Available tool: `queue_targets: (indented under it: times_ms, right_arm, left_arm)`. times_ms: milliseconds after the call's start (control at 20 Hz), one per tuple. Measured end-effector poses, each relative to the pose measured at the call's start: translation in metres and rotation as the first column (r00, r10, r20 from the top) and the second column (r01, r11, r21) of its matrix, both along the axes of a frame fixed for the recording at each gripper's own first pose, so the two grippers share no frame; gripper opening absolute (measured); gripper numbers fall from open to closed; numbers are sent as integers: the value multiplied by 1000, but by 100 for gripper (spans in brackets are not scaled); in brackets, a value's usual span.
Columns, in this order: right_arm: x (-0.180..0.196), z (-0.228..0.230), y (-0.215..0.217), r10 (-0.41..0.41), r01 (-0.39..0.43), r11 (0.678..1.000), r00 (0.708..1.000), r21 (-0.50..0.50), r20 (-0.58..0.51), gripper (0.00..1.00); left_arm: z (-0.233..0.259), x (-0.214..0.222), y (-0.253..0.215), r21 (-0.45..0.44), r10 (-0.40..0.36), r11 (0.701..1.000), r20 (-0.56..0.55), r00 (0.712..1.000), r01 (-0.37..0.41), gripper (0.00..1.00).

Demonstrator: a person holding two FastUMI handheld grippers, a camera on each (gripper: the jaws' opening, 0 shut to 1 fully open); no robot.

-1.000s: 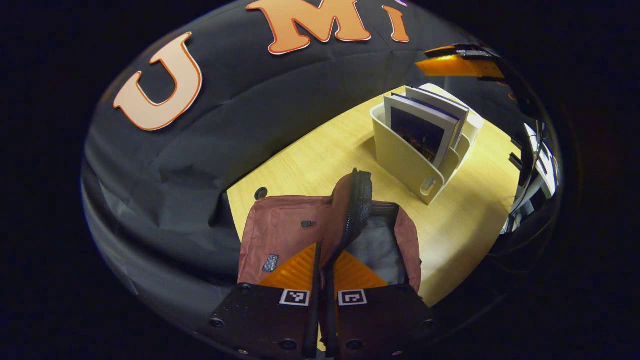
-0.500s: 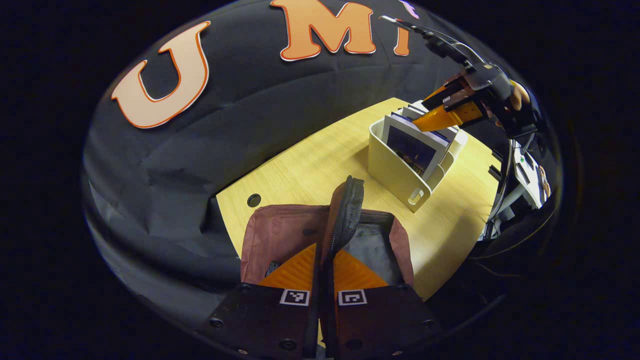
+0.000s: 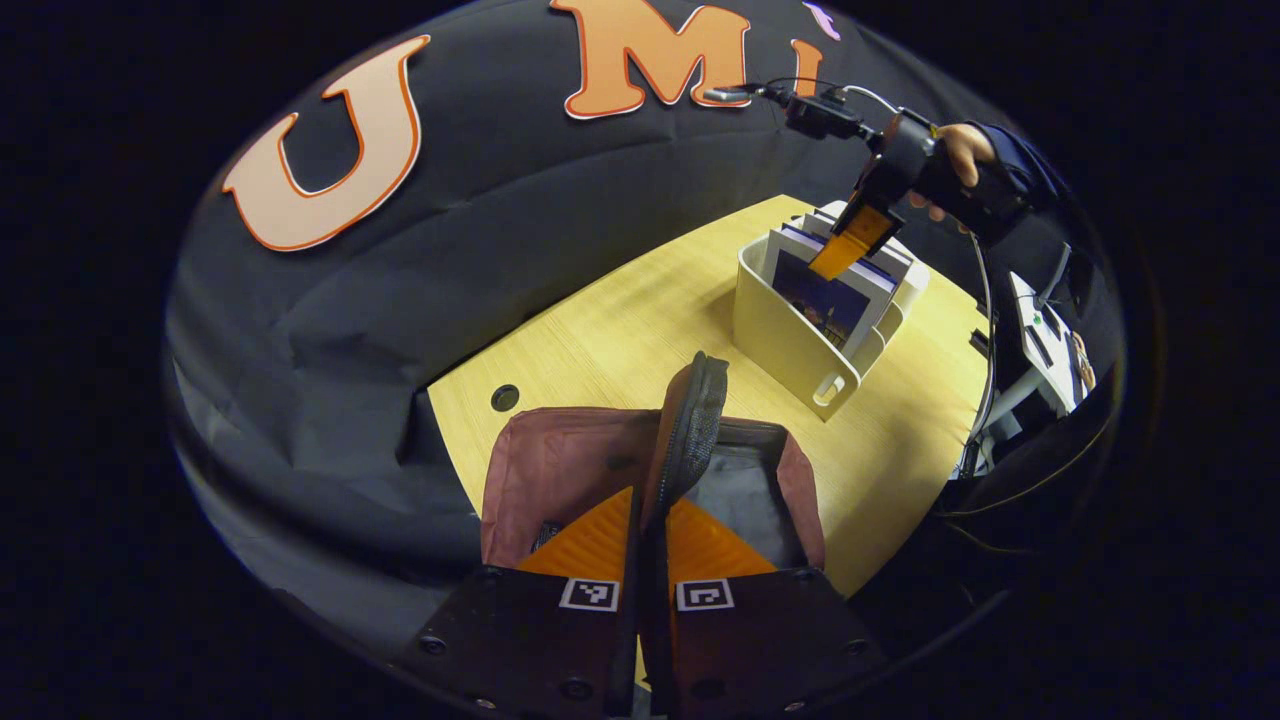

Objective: Open the schoolbag, grab two books from the bookshelf and put them into the schoolbag.

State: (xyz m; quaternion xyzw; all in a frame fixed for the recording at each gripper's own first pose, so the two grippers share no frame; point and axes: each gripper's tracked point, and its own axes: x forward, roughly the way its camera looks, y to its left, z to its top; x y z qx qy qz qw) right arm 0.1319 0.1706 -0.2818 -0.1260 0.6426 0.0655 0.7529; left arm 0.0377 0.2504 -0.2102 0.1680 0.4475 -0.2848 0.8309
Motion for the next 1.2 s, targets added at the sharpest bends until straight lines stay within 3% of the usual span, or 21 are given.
queue_targets:
  times_ms: [100,450,500,550,700,800,850,900,950,1000,1050,1100,1200]
  right_arm:
    - [-3,-11,10,-53,55,998,997,22,-62,96]
    - [-2,-45,-6,-89,80,993,991,-89,-99,84]
    - [-4,-50,-7,-108,98,990,989,-97,-106,70]
    - [-4,-54,-9,-133,122,987,985,-102,-110,72]
    - [-6,-54,-6,-195,189,980,972,-60,-132,43]
    - [-5,-46,-11,-196,188,980,974,-70,-118,40]
    - [-5,-40,-10,-198,192,980,974,-57,-115,47]
    - [-7,-33,-9,-209,206,978,971,-38,-114,31]
    - [-8,-25,-7,-213,212,977,970,-21,-114,46]
    - [-9,-14,-7,-209,210,978,972,-3,-107,30]
    - [-10,-3,-7,-198,200,980,976,13,-96,38]
    - [-11,9,-8,-191,194,980,978,30,-83,38]
    - [-12,36,-5,-184,187,980,982,71,-51,38]
  left_arm:
    - [-1,-1,2,-5,3,1000,-3,1000,-3,7]
    - [2,-5,2,-6,-9,1000,-10,1000,9,7]
    - [1,-5,2,-3,-9,1000,-10,1000,9,7]
    - [1,-4,3,-2,-7,1000,-9,1000,7,7]
    - [0,-5,3,-4,-3,1000,-13,1000,3,7]
    - [-2,-5,3,-7,3,1000,-18,1000,-3,7]
    - [-2,-5,3,-7,7,1000,-20,1000,-7,7]
    - [-2,-5,3,-8,6,1000,-20,1000,-6,7]
    - [-2,-5,2,-7,6,1000,-21,1000,-7,7]
    - [-2,-6,2,-6,7,1000,-22,1000,-7,7]
    - [-1,-5,3,-4,9,1000,-23,1000,-9,7]
    - [-1,-6,4,-1,10,1000,-23,1000,-10,12]
    - [-2,-5,4,7,9,1000,-21,1000,-9,7]
